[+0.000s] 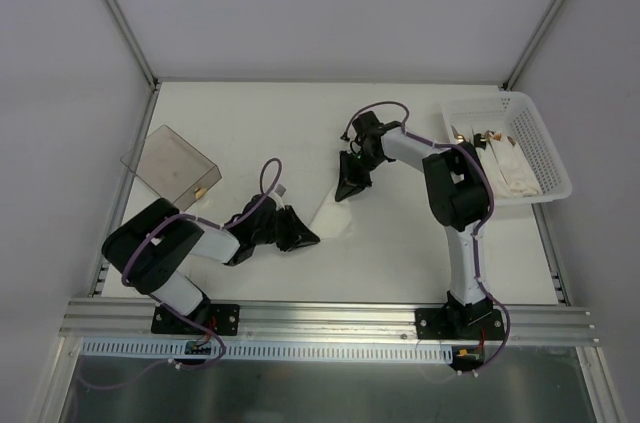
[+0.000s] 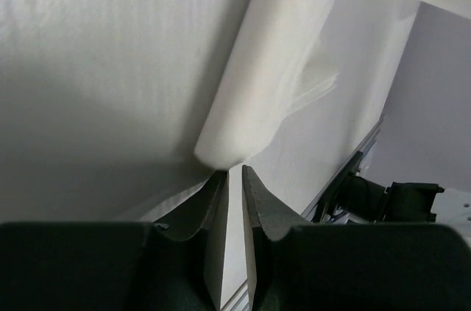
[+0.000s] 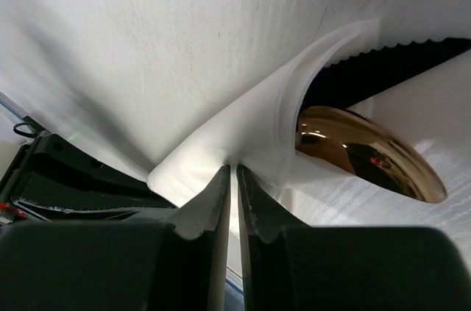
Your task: Place the utensils on the paper napkin and roll it up
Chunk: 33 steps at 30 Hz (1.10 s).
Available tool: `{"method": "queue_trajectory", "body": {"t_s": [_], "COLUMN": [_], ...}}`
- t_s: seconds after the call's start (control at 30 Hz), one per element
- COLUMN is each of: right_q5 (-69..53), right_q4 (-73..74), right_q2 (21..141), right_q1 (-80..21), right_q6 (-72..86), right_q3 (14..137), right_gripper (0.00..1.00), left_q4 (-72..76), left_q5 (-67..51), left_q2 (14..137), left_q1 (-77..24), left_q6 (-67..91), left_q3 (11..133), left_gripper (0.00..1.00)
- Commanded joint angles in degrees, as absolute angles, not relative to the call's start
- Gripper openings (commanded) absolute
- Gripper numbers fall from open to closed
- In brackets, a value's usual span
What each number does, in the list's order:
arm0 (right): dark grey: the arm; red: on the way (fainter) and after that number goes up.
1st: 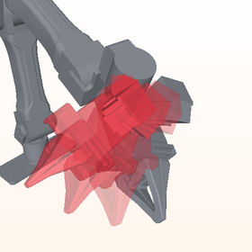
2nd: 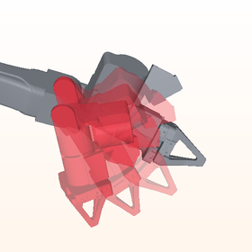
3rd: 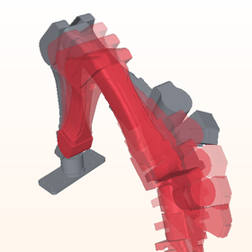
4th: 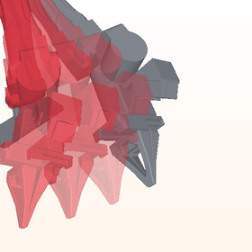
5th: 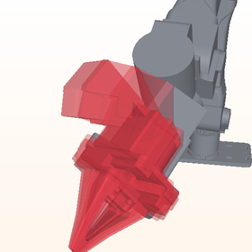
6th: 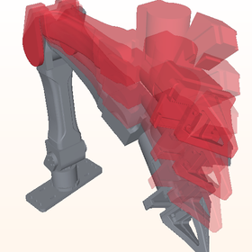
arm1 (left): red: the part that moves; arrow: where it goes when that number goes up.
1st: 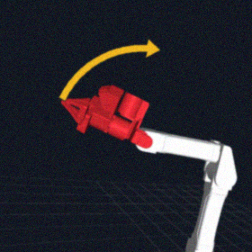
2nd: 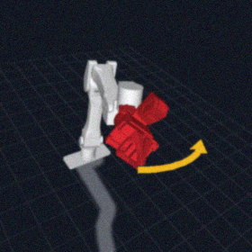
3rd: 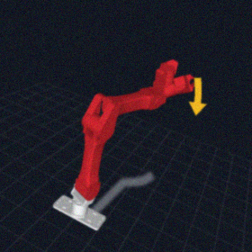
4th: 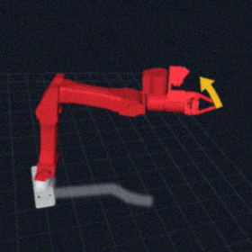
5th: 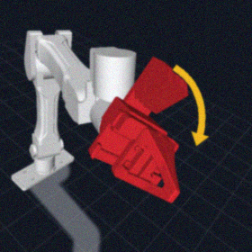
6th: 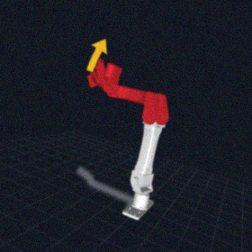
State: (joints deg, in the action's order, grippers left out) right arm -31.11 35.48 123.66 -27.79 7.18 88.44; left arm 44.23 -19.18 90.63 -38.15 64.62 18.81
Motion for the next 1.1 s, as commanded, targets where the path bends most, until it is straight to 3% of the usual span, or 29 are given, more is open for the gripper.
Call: {"method": "queue_trajectory", "body": {"t_s": [0.0, 0.13, 0.4, 0.63, 0.83, 1.07], "right_q5": [-24.79, -24.7, -24.61, -24.96, -25.66, -25.84], "right_q4": [34.98, 35.33, 38.23, 39.38, 39.55, 39.81], "right_q2": [126.47, 126.83, 129.64, 130.96, 130.96, 130.69], "right_q1": [-28.39, -29.61, -31.64, -31.9, -32.26, -32.26], "right_q6": [3.61, 2.03, -3.25, -6.85, -8.17, -8.7], "right_q3": [89.82, 91.05, 96.85, 98.7, 98.79, 99.05], "right_gripper": [0.12, 0.12, 0.12, 0.11, 0.11, 0.11], "left_q4": [34.13, 28.57, 29.97, 35.42, 34.97, 43.14], "left_q5": [-18.2, -16.61, -15.29, -13.71, -15.91, -16.35], "left_q2": [85.88, 82.36, 87.45, 87.62, 94.82, 102.91], "left_q1": [-37.71, -37.79, -37.79, -37.62, -37.62, -37.62], "left_q6": [59.34, 55.82, 57.13, 57.83, 57.04, 62.31], "left_q3": [17.75, 24.16, 31.46, 30.76, 34.01, 29.8], "left_gripper": [0.13, 0.13, 0.11, 0.11, 0.12, 0.1]}}
